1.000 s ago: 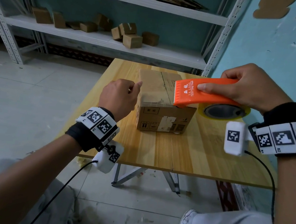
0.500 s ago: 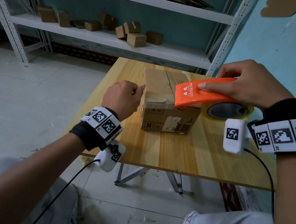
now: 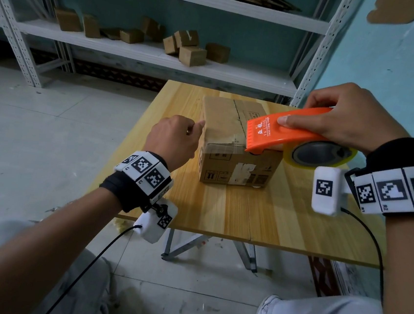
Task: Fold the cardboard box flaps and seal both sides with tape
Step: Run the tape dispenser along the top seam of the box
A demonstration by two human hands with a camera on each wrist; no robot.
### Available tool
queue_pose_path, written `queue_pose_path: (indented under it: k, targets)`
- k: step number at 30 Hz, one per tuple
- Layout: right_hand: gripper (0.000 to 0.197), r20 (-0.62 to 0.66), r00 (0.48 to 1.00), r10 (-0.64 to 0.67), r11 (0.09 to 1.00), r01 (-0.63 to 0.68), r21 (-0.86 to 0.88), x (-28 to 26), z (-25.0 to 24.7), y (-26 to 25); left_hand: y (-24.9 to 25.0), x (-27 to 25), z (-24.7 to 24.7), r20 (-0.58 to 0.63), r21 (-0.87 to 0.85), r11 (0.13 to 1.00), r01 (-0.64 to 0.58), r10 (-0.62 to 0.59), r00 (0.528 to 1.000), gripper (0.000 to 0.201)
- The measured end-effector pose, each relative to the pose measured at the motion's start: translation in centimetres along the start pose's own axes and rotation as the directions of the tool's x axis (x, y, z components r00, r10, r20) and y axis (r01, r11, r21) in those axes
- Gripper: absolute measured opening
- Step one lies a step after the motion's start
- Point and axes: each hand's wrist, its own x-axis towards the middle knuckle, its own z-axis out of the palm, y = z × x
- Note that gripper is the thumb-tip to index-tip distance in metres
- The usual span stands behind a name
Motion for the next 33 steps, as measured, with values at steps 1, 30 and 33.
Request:
queue_pose_path:
  k: [1,30,33]
  targets:
    - [0.044,0.001,1.0,0.001,1.0,-0.001,-0.003,0.0,0.0,0.0,0.0,0.0,0.0,0.001,0.002,1.0,-0.002,0.002,1.0,0.054]
    - [0.043,0.054,0.997,0.059,0.998,-0.058,-0.012,0.8,0.4,0.7,0.7,-0.3,0.6,0.137,-0.133,0.984,0.115,-0.097,0.986,0.056]
    - [0.042,0.061,0.997,0.05,0.999,-0.05,-0.014,0.8,0.5,0.5,0.8,-0.3,0.6,0.16,-0.181,0.973,0.144,-0.116,0.98,0.057]
